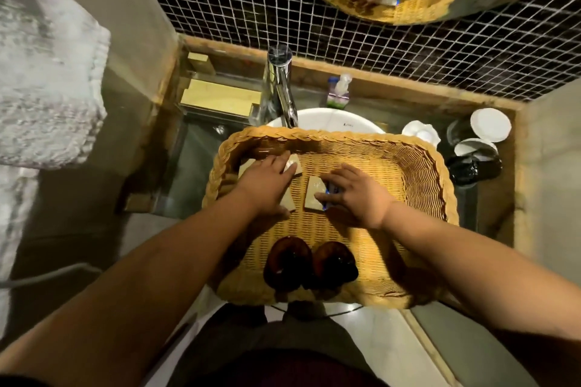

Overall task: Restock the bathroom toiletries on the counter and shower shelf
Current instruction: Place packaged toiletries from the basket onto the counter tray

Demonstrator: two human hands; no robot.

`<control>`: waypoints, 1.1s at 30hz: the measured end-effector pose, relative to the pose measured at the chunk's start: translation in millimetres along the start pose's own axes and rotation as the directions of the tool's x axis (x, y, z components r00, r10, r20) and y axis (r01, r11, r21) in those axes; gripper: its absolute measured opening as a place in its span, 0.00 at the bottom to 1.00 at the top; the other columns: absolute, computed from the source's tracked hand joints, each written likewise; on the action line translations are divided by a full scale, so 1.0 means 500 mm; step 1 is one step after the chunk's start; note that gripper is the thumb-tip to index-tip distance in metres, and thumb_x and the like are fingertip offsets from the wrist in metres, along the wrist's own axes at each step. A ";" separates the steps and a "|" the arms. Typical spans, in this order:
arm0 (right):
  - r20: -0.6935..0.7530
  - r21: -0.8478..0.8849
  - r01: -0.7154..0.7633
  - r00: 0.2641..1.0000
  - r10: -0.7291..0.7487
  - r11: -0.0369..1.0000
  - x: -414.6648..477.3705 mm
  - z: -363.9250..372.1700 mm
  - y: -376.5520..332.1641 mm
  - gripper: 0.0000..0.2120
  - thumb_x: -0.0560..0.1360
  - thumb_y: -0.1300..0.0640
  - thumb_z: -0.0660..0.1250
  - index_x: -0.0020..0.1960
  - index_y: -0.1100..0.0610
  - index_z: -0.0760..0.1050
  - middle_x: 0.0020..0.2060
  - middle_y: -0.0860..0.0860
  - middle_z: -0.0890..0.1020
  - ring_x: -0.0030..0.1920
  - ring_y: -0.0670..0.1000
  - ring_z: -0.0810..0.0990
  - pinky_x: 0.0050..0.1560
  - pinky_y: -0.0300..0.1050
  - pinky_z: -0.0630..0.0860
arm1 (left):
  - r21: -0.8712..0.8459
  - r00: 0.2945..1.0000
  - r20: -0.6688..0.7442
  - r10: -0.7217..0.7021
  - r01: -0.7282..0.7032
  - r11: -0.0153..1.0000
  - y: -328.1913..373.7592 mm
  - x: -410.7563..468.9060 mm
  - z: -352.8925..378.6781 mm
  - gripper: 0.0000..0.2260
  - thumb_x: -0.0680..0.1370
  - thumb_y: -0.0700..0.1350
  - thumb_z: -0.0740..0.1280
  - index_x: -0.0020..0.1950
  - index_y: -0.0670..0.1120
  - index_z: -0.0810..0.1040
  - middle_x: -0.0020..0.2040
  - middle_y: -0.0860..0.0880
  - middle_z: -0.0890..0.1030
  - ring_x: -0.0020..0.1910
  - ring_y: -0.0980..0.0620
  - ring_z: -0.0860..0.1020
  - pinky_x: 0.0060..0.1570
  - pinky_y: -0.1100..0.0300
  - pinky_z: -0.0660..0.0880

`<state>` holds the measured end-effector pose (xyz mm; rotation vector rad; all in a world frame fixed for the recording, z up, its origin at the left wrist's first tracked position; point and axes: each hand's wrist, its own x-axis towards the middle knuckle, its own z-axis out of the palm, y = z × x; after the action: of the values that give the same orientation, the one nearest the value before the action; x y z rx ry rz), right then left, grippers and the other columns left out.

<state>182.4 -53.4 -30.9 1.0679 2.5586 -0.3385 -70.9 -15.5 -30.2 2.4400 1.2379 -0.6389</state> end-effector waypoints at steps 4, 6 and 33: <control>-0.088 0.243 -0.117 0.986 0.142 0.963 -0.065 -0.003 0.039 0.24 0.74 0.38 0.67 0.66 0.49 0.79 0.67 0.58 0.75 0.65 0.60 0.72 0.66 0.56 0.70 | -0.049 0.999 -0.024 0.035 -0.036 0.998 0.027 0.034 -0.002 0.51 0.68 0.71 0.69 0.81 0.52 0.48 0.82 0.47 0.45 0.79 0.41 0.51 0.73 0.42 0.58; -0.090 0.267 -0.180 0.973 0.211 0.947 -0.080 0.005 0.048 0.25 0.74 0.37 0.66 0.65 0.50 0.80 0.66 0.58 0.76 0.66 0.58 0.72 0.69 0.58 0.68 | -0.074 0.998 -0.032 0.051 -0.053 0.996 0.037 0.044 -0.002 0.50 0.69 0.72 0.68 0.81 0.51 0.48 0.82 0.48 0.44 0.79 0.41 0.50 0.72 0.42 0.58; -0.170 0.365 0.063 0.985 0.000 0.929 0.004 0.008 -0.047 0.37 0.70 0.38 0.70 0.75 0.49 0.68 0.77 0.57 0.62 0.76 0.61 0.59 0.73 0.58 0.63 | -0.131 0.985 -0.160 -0.062 0.041 0.991 0.037 -0.031 0.018 0.30 0.79 0.61 0.61 0.78 0.54 0.57 0.78 0.49 0.61 0.71 0.42 0.66 0.55 0.47 0.76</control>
<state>165.2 -69.5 -33.2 1.2294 2.7307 -0.7978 -66.1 -40.8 -27.8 2.3999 1.3645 -0.3660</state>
